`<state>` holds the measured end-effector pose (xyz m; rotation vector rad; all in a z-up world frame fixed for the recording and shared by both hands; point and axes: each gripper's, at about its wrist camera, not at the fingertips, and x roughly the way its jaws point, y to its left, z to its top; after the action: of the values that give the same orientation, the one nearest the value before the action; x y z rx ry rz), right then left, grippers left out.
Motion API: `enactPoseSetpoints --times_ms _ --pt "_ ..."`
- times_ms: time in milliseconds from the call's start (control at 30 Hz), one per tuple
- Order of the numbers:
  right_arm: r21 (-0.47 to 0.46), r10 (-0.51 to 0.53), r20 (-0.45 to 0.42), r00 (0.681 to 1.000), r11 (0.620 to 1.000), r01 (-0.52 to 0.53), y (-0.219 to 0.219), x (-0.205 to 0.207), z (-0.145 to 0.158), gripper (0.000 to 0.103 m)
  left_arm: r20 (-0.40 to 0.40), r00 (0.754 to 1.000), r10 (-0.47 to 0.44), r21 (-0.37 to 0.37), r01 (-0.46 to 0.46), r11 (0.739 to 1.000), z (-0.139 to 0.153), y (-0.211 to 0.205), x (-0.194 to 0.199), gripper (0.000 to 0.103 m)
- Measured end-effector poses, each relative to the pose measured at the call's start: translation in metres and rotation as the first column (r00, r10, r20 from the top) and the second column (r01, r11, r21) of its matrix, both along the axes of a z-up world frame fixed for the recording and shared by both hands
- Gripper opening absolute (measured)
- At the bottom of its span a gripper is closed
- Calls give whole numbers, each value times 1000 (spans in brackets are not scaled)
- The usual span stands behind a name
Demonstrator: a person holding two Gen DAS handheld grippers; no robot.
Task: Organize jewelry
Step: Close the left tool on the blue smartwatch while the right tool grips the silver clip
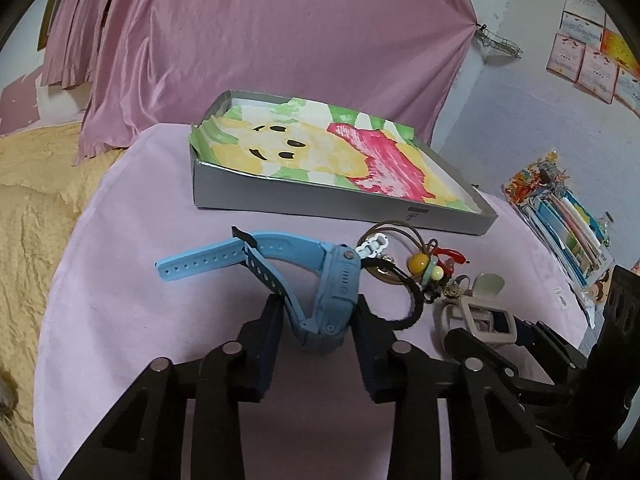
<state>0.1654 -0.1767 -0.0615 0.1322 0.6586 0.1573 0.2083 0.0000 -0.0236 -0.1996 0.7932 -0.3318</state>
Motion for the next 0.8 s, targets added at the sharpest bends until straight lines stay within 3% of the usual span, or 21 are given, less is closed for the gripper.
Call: enactPoseSetpoints --times_ms 333,533,800 --pt "41 32 41 999 999 -34 -2 -12 -5 62 26 1000 1 -20 -1 1000 1 -1 -15 25" --pt "49 41 102 994 998 -46 -5 -17 4 62 89 996 10 -47 -5 999 13 2 -22 23" --pt "74 58 106 993 995 -66 -10 -17 2 62 107 994 9 -48 -4 999 17 -2 -20 23"
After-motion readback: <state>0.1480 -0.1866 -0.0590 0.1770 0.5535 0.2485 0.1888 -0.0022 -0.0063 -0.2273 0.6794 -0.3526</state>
